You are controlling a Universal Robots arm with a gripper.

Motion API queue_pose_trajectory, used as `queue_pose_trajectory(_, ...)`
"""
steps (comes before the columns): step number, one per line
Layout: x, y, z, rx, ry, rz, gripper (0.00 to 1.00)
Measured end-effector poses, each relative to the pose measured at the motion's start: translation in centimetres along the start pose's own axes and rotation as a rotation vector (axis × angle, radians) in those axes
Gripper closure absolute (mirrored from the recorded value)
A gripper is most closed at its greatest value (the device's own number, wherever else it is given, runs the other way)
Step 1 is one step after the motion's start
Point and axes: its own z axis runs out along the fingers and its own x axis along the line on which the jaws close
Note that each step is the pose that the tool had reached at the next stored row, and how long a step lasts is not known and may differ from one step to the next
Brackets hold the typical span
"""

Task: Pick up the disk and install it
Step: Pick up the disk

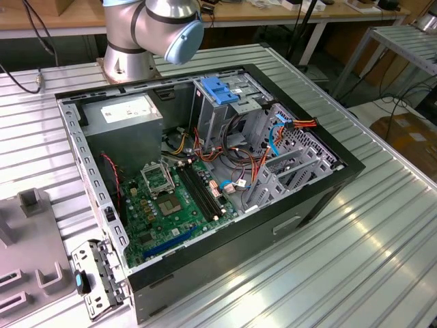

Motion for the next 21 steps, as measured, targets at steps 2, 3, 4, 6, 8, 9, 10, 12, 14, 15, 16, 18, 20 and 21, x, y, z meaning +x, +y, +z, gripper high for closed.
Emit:
queue_pose_trajectory(2, -0.04, 0.03, -0.01, 0.0250, -0.0029, 0.001, 0.63)
queue_pose_trajectory(3, -0.06, 0.05, -0.01, 0.0449, -0.0030, 0.002, 0.63)
queue_pose_trajectory(4, -0.06, 0.06, 0.00, 0.0607, -0.0028, 0.003, 0.63)
queue_pose_trajectory(6, -0.08, 0.15, -0.01, 0.1150, -0.0028, 0.005, 0.63)
queue_pose_trajectory(8, -0.10, 0.26, -0.09, 0.1447, -0.0030, 0.007, 0.63)
queue_pose_trajectory(9, -0.10, 0.29, -0.14, 0.1518, -0.0030, 0.007, 0.63)
queue_pose_trajectory(10, -0.10, 0.32, -0.21, 0.1595, -0.0031, 0.007, 0.63)
queue_pose_trajectory(12, -0.08, 0.40, -0.73, 0.1828, -0.0030, 0.008, 0.63)
queue_pose_trajectory(14, -0.05, 0.45, -1.17, 0.1886, -0.0031, 0.008, 0.63)
queue_pose_trajectory(15, -0.04, 0.48, -1.46, 0.1913, -0.0032, 0.009, 0.63)
queue_pose_trajectory(16, -0.03, 0.49, -1.70, 0.1933, -0.0032, 0.009, 0.63)
queue_pose_trajectory(18, -0.01, 0.52, -2.23, 0.1974, -0.0034, 0.009, 0.63)
queue_pose_trajectory(20, 0.01, 0.55, -2.60, 0.1998, -0.0055, 0.009, 0.63)
queue_pose_trajectory(21, 0.01, 0.56, -2.72, 0.2009, -0.0129, 0.009, 0.63)
